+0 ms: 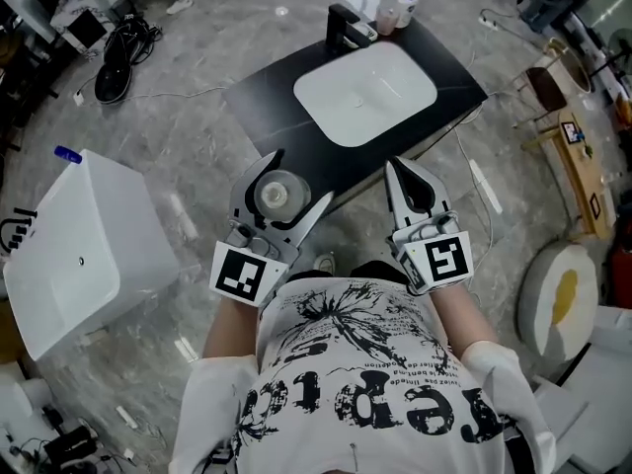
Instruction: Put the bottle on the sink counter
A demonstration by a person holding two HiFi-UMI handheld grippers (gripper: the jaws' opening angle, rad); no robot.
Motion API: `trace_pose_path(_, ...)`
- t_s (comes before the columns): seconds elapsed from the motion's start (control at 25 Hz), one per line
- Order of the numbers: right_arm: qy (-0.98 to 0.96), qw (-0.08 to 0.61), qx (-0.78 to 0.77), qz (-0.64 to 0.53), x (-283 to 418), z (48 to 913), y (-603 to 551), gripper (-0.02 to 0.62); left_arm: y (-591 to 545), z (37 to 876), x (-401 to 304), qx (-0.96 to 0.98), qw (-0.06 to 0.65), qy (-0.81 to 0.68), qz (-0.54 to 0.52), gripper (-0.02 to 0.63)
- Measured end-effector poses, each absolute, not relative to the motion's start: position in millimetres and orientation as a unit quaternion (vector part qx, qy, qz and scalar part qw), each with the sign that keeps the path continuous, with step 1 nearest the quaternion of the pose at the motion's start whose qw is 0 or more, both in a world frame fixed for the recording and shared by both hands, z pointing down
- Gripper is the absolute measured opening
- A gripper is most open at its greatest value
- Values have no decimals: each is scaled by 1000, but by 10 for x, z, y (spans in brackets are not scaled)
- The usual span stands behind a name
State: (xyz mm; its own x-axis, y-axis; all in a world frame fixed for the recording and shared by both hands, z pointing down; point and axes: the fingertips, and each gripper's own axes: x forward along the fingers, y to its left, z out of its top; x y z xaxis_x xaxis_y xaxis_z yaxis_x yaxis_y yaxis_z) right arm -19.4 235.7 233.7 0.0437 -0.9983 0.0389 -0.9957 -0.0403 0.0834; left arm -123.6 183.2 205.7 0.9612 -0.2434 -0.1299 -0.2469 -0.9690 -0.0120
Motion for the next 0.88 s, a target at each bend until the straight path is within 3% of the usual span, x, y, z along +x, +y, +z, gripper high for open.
trace_pose_path(0.88,-839,90,537,9,1110,3043,-785,15,-1001,2844,48,-933,-9,359,20,350)
